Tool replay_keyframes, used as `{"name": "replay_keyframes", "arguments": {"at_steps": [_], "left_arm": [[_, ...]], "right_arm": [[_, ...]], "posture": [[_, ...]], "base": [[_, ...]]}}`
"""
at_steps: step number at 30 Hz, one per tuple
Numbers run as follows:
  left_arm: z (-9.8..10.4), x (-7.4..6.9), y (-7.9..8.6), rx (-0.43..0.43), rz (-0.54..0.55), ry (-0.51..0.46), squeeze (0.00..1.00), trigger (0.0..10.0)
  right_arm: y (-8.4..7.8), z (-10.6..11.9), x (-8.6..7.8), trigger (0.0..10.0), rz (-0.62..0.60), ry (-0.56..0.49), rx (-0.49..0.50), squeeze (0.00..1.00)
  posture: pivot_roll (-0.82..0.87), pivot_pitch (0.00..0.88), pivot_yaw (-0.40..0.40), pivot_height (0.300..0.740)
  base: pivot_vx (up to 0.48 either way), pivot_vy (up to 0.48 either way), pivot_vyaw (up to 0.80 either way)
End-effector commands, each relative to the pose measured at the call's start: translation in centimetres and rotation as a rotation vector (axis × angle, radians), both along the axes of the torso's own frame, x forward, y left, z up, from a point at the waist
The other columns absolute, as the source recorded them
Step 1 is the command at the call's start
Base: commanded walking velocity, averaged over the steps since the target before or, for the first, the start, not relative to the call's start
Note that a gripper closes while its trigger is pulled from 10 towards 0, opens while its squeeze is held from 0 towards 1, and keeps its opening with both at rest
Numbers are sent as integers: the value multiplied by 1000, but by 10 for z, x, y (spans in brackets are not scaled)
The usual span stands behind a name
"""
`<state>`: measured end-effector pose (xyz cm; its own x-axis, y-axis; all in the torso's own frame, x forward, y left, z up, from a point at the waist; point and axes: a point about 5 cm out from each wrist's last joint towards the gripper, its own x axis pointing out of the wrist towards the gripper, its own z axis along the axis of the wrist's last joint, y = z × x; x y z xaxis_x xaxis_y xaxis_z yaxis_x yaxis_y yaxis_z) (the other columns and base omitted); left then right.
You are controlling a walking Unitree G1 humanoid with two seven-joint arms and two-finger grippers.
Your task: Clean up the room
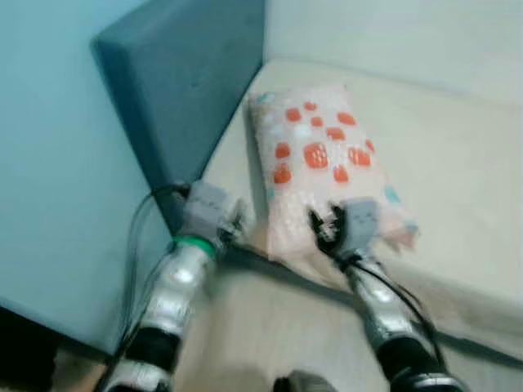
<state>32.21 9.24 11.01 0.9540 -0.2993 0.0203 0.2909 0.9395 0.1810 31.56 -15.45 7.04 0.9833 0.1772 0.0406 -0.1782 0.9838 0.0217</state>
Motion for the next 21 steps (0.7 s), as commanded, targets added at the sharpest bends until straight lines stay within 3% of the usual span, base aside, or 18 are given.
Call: {"name": "replay_keyframes", "arguments": {"at_steps": [1,13,21], "left_arm": [[-12,-3,11,23,29,43,0,10000],[-12,-4,9,24,21,44,0,10000],[-11,-4,8,13,24,39,0,10000]], "right_arm": [[8,-5,-3,10000,17,20,17,0],[7,-5,-3,10000,16,19,13,0],[6,-4,-3,10000,10,10,10,0]], "posture": [[-2,0,29,734],[-3,0,30,734],[-3,0,30,734]], "base": [[450,0,-744],[324,0,-735],[0,0,0]]}}
